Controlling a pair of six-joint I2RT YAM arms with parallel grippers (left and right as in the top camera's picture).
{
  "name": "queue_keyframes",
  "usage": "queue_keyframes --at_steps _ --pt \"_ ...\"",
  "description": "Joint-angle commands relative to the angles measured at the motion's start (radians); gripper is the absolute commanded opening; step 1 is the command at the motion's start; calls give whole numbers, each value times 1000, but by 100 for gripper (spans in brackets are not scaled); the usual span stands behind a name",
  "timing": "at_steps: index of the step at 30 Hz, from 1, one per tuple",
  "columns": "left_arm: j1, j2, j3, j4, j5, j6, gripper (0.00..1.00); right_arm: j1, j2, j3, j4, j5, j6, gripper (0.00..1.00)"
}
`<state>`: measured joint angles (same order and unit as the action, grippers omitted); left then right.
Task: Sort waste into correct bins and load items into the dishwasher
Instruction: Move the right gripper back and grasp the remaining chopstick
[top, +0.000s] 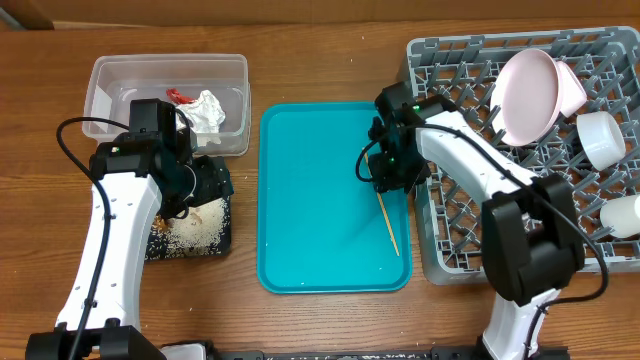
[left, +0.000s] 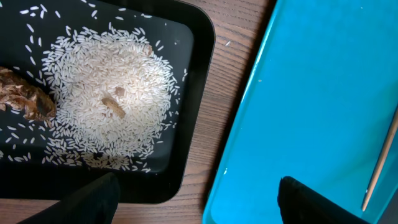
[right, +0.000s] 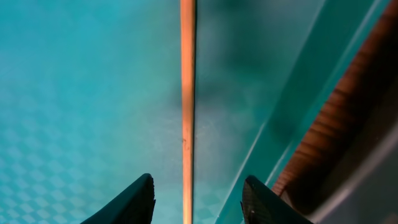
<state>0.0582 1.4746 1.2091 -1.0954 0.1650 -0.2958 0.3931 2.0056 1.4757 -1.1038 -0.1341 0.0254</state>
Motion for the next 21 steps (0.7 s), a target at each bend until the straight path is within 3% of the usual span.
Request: queue_keyframes --at_steps 1,13,18,21 --pt "-6 5 9 0 8 11 83 24 28 -13 3 -13 1 48" --pt "-6 5 9 0 8 11 83 66 82 -64 55 9 54 47" --pt "-6 5 9 0 8 11 83 66 82 -64 53 9 57 21" --pt "-6 5 9 0 8 11 83 66 82 -64 45 9 58 13"
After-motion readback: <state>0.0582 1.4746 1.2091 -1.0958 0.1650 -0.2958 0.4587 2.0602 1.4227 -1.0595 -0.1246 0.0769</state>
